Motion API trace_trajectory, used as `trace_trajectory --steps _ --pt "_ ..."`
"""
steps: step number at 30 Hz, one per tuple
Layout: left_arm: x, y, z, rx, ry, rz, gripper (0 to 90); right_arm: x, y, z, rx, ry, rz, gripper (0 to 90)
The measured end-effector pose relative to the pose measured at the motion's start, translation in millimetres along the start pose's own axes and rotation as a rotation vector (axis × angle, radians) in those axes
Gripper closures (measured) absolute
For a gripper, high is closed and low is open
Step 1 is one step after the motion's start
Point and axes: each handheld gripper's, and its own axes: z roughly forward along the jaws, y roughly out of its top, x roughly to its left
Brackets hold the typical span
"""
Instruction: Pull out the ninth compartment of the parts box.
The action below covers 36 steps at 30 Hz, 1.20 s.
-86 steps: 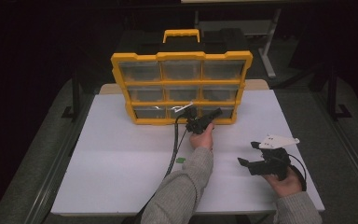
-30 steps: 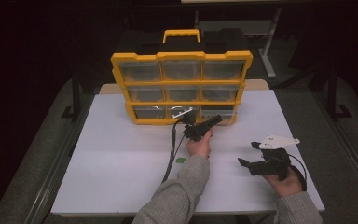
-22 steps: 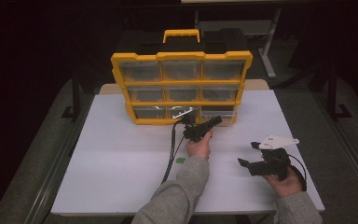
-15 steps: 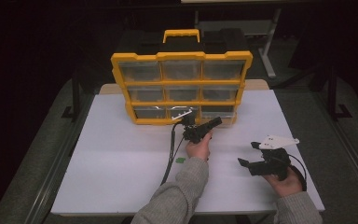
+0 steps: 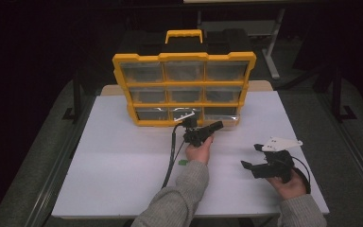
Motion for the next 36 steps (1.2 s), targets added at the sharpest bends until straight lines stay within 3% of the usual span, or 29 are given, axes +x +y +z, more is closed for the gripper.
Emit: trace_trajectory --steps 4,6,8,11,15,22,25,32,36 --pt "-9.8 2.6 -5.9 0.047 0.008 0.079 76.1 0.3 0.2 0.3 0.004 0.000 0.002 19.8" --pt "-14.4 4.9 -6.8 0.104 0.006 0.118 71.2 0.6 0.4 0.4 0.002 -0.001 -0.002 19.8" --pt "-20.1 7.3 -9.4 0.135 0.029 0.206 68.2 1.0 0.4 0.7 0.004 0.001 -0.003 19.8" --pt "-25.4 12.0 -13.0 0.202 0.032 0.298 63.2 1.7 0.2 0.6 0.005 -0.002 -0.006 19.9" --pt "-34.2 20.7 -18.7 0.238 0.035 0.428 60.0 1.0 0.1 0.4 0.004 -0.001 -0.006 19.9" --pt "-52.4 37.8 -19.7 0.328 0.032 0.600 60.0 1.3 -0.1 0.8 0.007 0.004 -0.006 19.9" --pt "-60.1 46.2 -18.7 0.376 0.052 0.708 59.2 0.9 -0.2 0.7 0.006 0.006 -0.006 19.9" --pt "-72.4 69.2 -11.2 0.468 0.074 0.911 53.3 -0.4 -0.6 2.2 0.011 0.012 -0.001 19.9" --pt "-71.1 75.8 -2.1 0.520 0.083 0.954 53.5 -1.0 -0.9 2.9 0.014 0.015 0.002 19.9"
